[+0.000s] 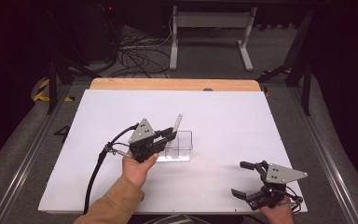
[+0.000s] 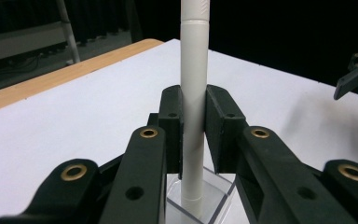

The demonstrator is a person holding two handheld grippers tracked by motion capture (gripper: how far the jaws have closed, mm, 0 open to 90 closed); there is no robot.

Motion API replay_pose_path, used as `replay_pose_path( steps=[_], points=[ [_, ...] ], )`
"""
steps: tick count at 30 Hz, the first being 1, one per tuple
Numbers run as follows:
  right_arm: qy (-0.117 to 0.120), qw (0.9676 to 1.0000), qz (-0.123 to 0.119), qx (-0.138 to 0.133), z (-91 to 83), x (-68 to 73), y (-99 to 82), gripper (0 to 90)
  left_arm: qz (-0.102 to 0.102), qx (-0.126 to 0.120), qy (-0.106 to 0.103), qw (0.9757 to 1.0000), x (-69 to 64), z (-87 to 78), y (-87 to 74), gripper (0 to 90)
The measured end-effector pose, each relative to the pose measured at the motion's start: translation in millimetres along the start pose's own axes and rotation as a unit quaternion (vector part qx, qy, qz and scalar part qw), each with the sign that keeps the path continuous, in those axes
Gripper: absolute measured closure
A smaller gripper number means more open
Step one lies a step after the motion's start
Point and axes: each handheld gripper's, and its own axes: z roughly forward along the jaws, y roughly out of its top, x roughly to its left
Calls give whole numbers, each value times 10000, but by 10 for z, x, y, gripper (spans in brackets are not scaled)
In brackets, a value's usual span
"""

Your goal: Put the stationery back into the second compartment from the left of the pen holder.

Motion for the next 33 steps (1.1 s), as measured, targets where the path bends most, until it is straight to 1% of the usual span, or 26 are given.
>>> replay_pose_path(
  steps=[1,2,3,5,6,7,8,10,11,13,16,19,22,27,30,33],
  points=[
    [7,10000,17,1,-3,2,1,46,-20,24,-4,10000,-4,0,-7,780],
    [4,10000,18,-6,-3,3,1,47,0,65,7,10000,-1,-3,-11,779],
    [-3,10000,-3,-4,-4,1,0,46,-19,99,-9,9999,-2,-5,-14,779],
    [10,10000,29,-5,-5,2,1,46,-53,143,-12,9999,3,-13,-17,771],
    [8,10000,30,-4,-4,1,1,47,-103,154,0,9998,6,-17,-13,718],
    [8,10000,28,-3,-3,1,0,47,-153,153,-18,9998,11,-24,-9,634],
    [11,10000,30,-2,-2,1,-1,47,-191,153,-21,9997,13,-37,-5,584],
    [7,10000,35,-1,-6,-1,-1,46,-202,131,76,9997,8,-69,8,498],
    [-2,10000,14,-17,-4,-7,-1,46,-192,82,79,9998,7,-83,16,460],
    [14,10000,53,-16,-3,-4,1,46,-181,40,117,9998,-3,-126,37,409],
    [8,10000,32,-40,10,-12,4,47,-180,-52,115,9998,-27,-199,80,328],
    [7,10000,32,-15,15,-15,3,46,-89,-60,136,9998,-54,-270,136,262],
    [3,10000,52,-30,10,-13,6,47,-66,-134,113,9998,-79,-327,172,221],
    [3,10000,22,-13,15,-11,5,46,24,-90,91,9999,-99,-351,199,199],
    [-7,10000,29,-20,11,-14,4,46,14,-50,42,10000,-106,-352,202,192],
    [-15,10000,36,-10,13,-16,3,46,39,-52,38,10000,-105,-379,212,176]
  ],
)
